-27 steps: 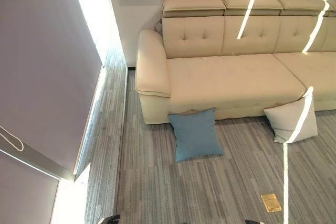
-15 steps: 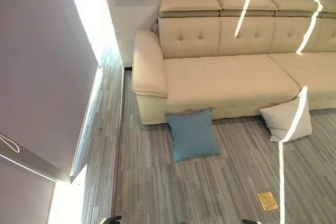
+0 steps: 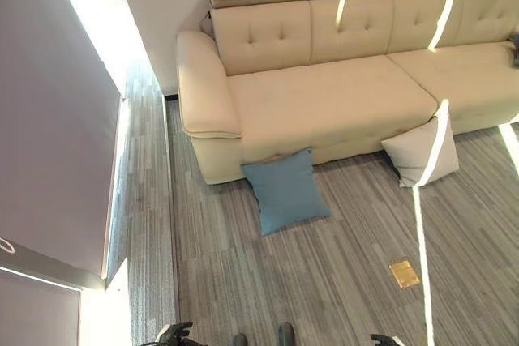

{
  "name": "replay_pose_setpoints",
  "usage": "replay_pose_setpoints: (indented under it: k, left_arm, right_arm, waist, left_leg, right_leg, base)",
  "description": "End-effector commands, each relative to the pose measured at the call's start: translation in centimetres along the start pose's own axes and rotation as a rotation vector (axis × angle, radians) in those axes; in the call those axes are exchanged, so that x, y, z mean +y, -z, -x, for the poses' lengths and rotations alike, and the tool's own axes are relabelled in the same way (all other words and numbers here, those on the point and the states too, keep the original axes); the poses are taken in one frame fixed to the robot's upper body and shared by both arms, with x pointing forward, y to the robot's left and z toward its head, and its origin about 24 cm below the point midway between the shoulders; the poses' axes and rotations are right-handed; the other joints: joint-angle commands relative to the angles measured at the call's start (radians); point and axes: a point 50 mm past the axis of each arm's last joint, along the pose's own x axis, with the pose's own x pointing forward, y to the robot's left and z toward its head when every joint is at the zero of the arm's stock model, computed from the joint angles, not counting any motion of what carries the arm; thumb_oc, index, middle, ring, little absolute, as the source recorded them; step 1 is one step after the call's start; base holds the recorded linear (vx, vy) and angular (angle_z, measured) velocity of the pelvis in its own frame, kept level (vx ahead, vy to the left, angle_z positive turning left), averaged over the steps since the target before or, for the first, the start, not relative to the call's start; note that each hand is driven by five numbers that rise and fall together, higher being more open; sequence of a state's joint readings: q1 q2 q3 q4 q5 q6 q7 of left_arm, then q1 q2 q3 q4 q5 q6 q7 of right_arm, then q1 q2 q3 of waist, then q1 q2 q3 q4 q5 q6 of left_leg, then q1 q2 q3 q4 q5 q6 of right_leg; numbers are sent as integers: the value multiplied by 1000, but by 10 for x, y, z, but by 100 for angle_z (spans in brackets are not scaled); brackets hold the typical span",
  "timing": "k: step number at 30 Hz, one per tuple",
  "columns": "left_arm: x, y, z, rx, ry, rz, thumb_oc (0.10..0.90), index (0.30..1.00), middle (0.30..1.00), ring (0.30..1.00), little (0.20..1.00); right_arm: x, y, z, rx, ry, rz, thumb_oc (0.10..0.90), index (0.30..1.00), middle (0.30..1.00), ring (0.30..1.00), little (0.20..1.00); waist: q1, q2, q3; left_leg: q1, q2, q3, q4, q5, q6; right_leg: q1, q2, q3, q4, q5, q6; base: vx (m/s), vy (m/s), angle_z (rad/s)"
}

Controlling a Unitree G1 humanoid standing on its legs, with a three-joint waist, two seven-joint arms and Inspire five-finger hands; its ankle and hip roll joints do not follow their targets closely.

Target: Pick up all the scattered cushions and arrange them neatly on the sofa.

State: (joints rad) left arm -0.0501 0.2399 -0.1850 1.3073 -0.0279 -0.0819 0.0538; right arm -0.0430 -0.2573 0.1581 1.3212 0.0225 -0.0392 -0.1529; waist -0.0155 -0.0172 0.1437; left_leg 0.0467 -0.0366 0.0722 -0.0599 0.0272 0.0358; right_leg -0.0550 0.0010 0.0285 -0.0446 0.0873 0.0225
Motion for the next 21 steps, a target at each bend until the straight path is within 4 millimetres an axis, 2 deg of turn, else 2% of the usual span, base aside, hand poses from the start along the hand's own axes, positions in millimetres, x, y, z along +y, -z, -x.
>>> replay_pose_setpoints:
  k: [1, 5, 6, 9, 13, 16, 18, 21]
  left_arm:
    - [11, -4, -1, -16, -25, -25, 800, 900, 900, 900, 900]
    - [10, -2, -1, -13, -21, -13, 800, 900, 900, 900, 900]
    - [9, -1, 0, -9, -21, -12, 800, 900, 900, 900, 900]
    - [9, 1, 0, -3, -17, -20, 800, 900, 900, 900, 900]
    - [2, -1, 0, -8, 9, -41, 800, 900, 900, 900, 900]
    - [-4, -16, -2, -53, 31, -78, 800, 900, 900, 900, 900]
    - [-6, -28, -3, -90, 33, -82, 800, 900, 900, 900, 900]
    - [-9, -36, -3, -117, 37, -85, 800, 900, 900, 900, 900]
  right_arm:
    - [-13, -17, -3, -56, 41, -6, 800, 900, 900, 900, 900]
    - [-11, -23, -3, -76, 43, 12, 800, 900, 900, 900, 900]
    - [-12, -23, -3, -76, 45, 14, 800, 900, 900, 900, 900]
    - [-12, -19, -3, -66, 45, 11, 800, 900, 900, 900, 900]
    - [-13, -15, -2, -53, 46, -6, 800, 900, 900, 900, 900]
    - [-16, -15, -2, -64, 57, -49, 800, 900, 900, 900, 900]
    - [-20, -17, -3, -71, 70, -59, 800, 900, 900, 900, 900]
    - [-22, -19, -3, -77, 78, -57, 800, 900, 900, 900, 900]
  waist:
    - [29, -18, 3]
    - [56, -13, 4]
    - [56, -12, 3]
    - [50, -16, -3]
    - [38, -19, -17]
    - [23, -28, -2]
    - [20, -37, 20]
    - [23, -42, 36]
  left_leg:
    - [-12, -8, -25, 71, -114, 5]
    - [7, 13, 28, 59, -116, -4]
    - [15, 18, 31, 53, -115, -6]
    - [25, 19, 33, 53, -118, -8]
    - [31, 26, 26, 69, -130, -21]
    - [-15, 51, 33, 182, -147, -51]
    - [-83, 69, 37, 309, -122, -72]
    - [-150, 72, 9, 392, -89, -77]
  right_leg:
    - [-34, -76, -72, 117, -61, 109]
    - [-33, -114, -262, 135, -75, 98]
    - [-36, -116, -284, 143, -80, 98]
    - [-17, -102, -274, 119, -90, 90]
    - [15, -67, -228, 64, -86, 70]
    - [51, -47, -204, 24, -92, 49]
    - [61, -51, -209, 17, -94, 33]
    - [76, -48, -208, 7, -102, 20]
  base:
    - [-49, 5, -76]
    - [-15, -49, -79]
    - [43, -87, -53]
    - [85, -93, -34]
    - [107, -131, 2]
    - [71, -156, 6]
    - [14, -140, 18]
    - [57, -77, 4]
